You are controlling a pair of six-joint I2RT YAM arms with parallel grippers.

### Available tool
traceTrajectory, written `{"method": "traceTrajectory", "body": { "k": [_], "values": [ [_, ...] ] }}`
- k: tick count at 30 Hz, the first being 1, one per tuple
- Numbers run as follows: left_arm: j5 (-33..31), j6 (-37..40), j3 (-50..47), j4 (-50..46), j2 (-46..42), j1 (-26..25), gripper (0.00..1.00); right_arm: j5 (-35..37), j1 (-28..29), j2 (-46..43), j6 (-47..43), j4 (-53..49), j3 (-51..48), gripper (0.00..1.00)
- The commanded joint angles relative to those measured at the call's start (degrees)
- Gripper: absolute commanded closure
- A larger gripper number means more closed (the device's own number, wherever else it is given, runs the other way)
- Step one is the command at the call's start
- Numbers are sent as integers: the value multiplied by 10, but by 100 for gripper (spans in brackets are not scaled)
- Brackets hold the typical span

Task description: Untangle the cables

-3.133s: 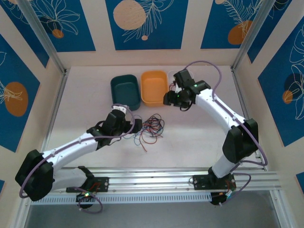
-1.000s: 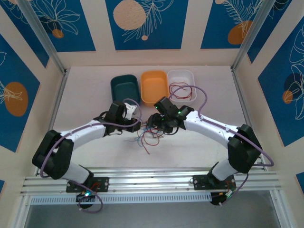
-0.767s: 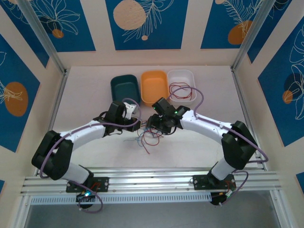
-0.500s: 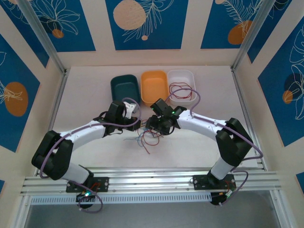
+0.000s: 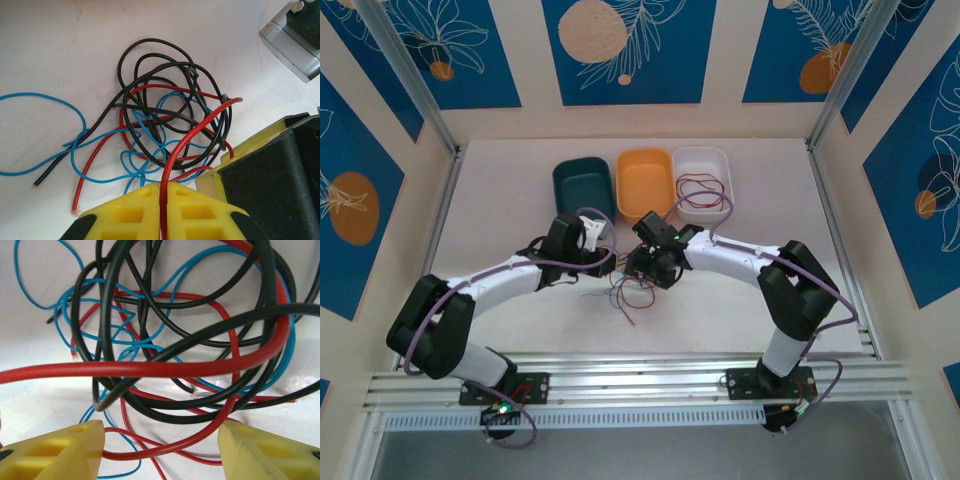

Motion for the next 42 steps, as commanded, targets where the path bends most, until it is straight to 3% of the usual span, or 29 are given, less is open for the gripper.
{"method": "traceTrajectory", "body": {
  "k": [1, 4, 10, 20, 34, 42],
  "values": [
    [-4, -2, -6, 9, -5, 0, 91, -1, 0, -3, 13, -31, 5, 39],
    [-6, -2, -5, 9, -4, 0, 90, 0, -1, -13, 14, -31, -7, 47],
    [-16, -7, -6, 8, -3, 0, 91, 6, -3, -29, 10, -40, -21, 79],
    [-37, -5, -3, -5, -5, 0, 91, 43, -4, -110, -15, -101, -28, 96],
    [-47, -6, 1, -19, 18, 0, 91, 106, -43, -296, -109, -175, 4, 100],
    [-55, -2, -5, -27, 25, 0, 91, 128, -64, -350, -167, -198, 56, 100]
  ]
}}
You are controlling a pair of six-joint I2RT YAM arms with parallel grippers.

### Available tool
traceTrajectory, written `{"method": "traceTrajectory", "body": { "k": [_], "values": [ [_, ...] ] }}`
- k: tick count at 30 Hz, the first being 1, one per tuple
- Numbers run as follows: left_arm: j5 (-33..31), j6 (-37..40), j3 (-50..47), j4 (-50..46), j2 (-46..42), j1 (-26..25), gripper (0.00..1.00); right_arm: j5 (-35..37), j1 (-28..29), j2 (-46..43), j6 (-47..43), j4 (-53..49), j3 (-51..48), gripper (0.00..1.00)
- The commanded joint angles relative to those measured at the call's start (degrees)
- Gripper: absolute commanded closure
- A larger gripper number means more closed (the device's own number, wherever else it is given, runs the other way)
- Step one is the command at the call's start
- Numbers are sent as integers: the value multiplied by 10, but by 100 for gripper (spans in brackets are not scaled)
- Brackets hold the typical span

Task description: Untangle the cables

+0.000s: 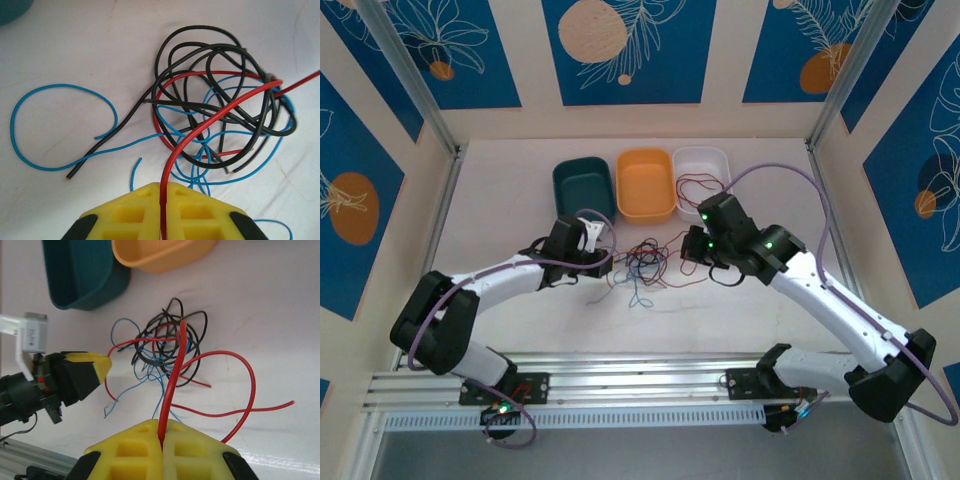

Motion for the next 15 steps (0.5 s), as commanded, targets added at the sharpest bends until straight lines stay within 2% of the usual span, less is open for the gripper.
{"method": "traceTrajectory", "body": {
  "k": [1, 9, 15],
  "values": [
    [-9, -1, -6, -16, 10, 0, 91, 18, -10, -16, -44, -24, 38, 100],
    [-9, -2, -19, -6, 4, 0, 87, 0, -43, -9, -113, -22, 109, 100],
    [0, -5, -25, -3, -9, 0, 80, -6, -79, 25, -159, -28, 168, 100]
  ]
}}
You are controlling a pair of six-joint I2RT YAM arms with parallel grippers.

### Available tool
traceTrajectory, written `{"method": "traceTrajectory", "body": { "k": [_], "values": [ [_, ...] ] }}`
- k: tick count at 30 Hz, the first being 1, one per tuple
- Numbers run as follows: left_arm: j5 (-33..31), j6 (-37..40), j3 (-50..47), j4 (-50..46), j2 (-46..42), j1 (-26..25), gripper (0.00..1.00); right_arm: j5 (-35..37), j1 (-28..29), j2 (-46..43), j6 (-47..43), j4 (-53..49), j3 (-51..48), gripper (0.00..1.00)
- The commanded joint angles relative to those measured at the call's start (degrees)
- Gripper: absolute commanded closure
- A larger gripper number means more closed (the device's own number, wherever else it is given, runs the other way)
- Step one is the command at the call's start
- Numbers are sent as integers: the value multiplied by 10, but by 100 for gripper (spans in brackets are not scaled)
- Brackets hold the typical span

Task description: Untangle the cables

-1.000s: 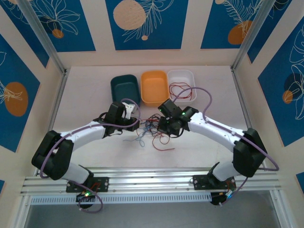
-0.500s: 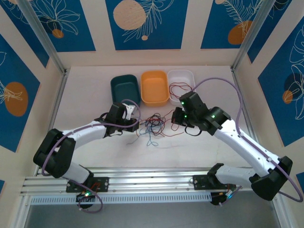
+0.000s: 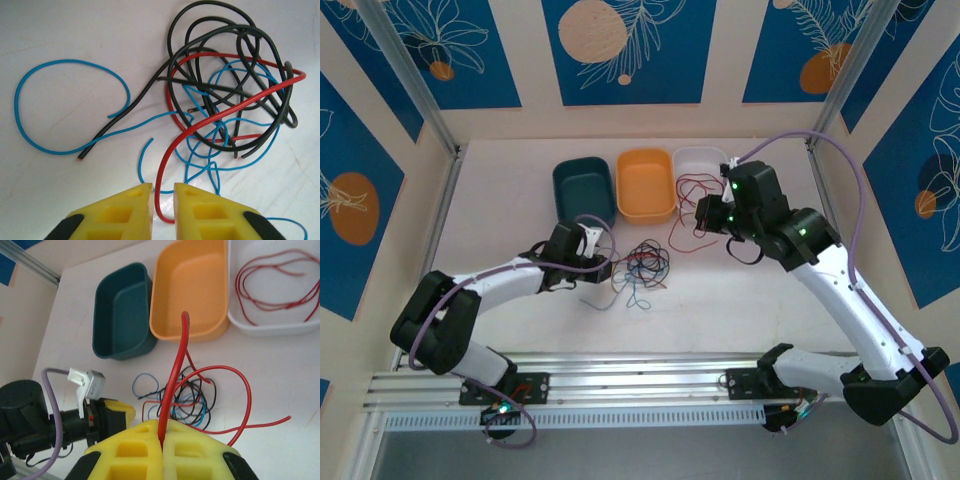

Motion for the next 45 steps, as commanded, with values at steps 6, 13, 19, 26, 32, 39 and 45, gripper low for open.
{"method": "traceTrajectory", "body": {
  "k": [6, 13, 19, 26, 32, 39, 45],
  "values": [
    [3, -8, -10, 3, -30, 0, 65, -12, -50, 65, -94, -7, 82, 100],
    [3, -11, -7, -10, -62, 0, 39, -13, -103, 128, -138, 24, 130, 100],
    [-10, -9, -8, -35, -101, 0, 8, -24, -149, 197, -155, 48, 164, 100],
    [-47, 1, -8, -78, -152, 0, 0, -47, -184, 285, -147, 52, 211, 100],
    [-78, 7, -10, -104, -180, 1, 0, -65, -189, 358, -128, 46, 256, 100],
    [-79, 9, -13, -110, -180, 1, 0, -42, -191, 444, -102, 28, 308, 100],
    [-84, 13, -19, -111, -187, 1, 0, -8, -191, 496, -108, 31, 332, 100]
  ]
}}
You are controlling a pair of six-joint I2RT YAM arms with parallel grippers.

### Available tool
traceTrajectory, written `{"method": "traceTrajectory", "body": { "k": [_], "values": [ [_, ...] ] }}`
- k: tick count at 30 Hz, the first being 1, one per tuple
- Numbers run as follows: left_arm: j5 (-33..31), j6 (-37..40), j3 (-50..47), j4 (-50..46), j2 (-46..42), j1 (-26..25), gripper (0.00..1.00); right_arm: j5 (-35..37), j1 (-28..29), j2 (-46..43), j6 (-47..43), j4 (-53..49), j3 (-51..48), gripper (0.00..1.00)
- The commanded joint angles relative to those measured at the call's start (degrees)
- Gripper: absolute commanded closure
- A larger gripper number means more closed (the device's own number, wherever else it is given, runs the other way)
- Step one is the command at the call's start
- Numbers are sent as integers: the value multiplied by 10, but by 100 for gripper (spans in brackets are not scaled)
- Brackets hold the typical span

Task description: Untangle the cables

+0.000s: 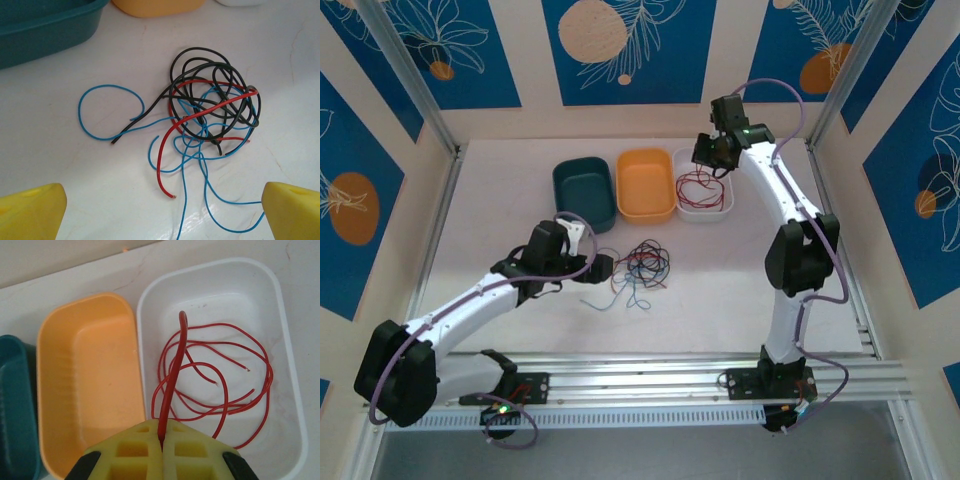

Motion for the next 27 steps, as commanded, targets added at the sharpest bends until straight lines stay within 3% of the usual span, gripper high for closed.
{"method": "traceTrajectory", "body": {
  "k": [1, 8, 19, 24, 27],
  "values": [
    [-12, 13, -9, -10, -14, 1, 0, 28, -2, 20, -3, -4, 27, 100],
    [-16, 17, -10, -8, -9, 1, 0, 66, 9, 69, -80, 33, 46, 100],
    [-9, 18, -12, 0, 5, 1, 0, 216, 72, 116, -241, 150, 6, 100],
    [-6, 17, -13, 3, 9, 1, 0, 219, 77, 142, -242, 135, 15, 99],
    [-5, 16, -14, 5, 11, 1, 0, 212, 76, 156, -236, 114, 19, 93]
  ]
}}
